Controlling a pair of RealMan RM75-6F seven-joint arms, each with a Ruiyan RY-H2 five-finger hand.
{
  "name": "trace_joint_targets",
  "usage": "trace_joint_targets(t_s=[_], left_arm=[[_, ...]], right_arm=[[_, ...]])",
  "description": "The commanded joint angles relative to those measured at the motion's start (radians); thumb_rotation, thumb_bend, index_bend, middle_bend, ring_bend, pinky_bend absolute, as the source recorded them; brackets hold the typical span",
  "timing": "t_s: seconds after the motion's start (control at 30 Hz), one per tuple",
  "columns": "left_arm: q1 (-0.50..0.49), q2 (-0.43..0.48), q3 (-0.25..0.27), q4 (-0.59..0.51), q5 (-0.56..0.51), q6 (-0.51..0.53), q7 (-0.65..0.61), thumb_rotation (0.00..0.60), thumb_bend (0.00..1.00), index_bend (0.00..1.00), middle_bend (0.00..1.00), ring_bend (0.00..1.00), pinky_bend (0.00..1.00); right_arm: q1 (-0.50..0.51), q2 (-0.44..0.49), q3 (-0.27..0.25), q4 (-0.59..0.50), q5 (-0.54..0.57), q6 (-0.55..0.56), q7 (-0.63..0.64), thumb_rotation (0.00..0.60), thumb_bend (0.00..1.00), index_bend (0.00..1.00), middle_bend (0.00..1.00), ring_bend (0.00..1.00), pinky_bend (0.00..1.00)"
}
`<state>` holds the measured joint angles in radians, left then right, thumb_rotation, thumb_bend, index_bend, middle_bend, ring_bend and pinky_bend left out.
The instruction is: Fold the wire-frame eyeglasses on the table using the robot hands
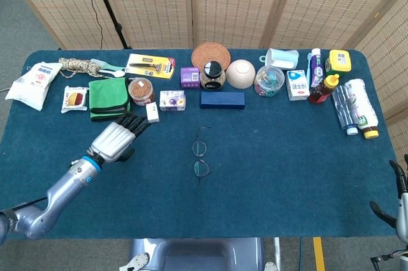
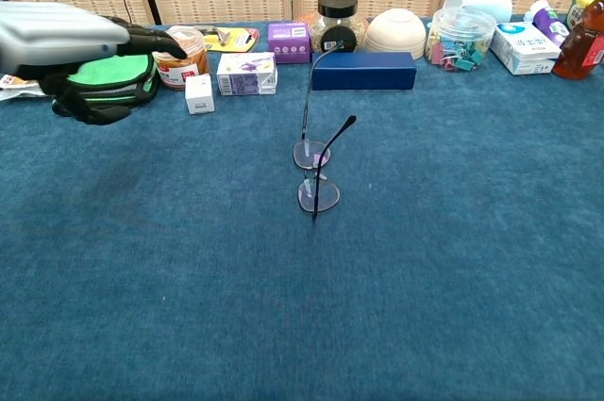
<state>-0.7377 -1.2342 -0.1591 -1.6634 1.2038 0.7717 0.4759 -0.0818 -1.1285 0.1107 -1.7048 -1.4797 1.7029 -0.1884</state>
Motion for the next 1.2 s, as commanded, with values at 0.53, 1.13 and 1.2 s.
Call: trace_joint_targets(t_s=[0.53, 1.13, 1.2], left_arm=[[-0.235, -0.234, -0.008, 0.101, -0.288, -0.010, 0.267, 0.501, 0.44, 0.01, 0.02, 0.01, 0.01], [-0.450, -0.351, -0.010, 0.158, -0.514, 0.027, 0.417, 0.499, 0.44, 0.01, 0.01, 0.00, 0.01], [-0.469, -0.361, -0.008, 0.164, -0.534, 0.028, 0.428, 0.500, 0.44, 0.01, 0.01, 0.00, 0.01]], right_arm=[[-0.004, -0.001, 0.003, 0.028, 0.011, -0.009, 0.041, 0.600, 0.00, 0.13, 0.03, 0.00, 0.00], [-0.013, -0.002, 0.009, 0.064, 0.034, -0.014, 0.094, 0.600, 0.00, 0.13, 0.03, 0.00, 0.00], [-0.015, -0.001, 0.009, 0.067, 0.035, -0.013, 0.099, 0.600, 0.00, 0.13, 0.03, 0.00, 0.00]])
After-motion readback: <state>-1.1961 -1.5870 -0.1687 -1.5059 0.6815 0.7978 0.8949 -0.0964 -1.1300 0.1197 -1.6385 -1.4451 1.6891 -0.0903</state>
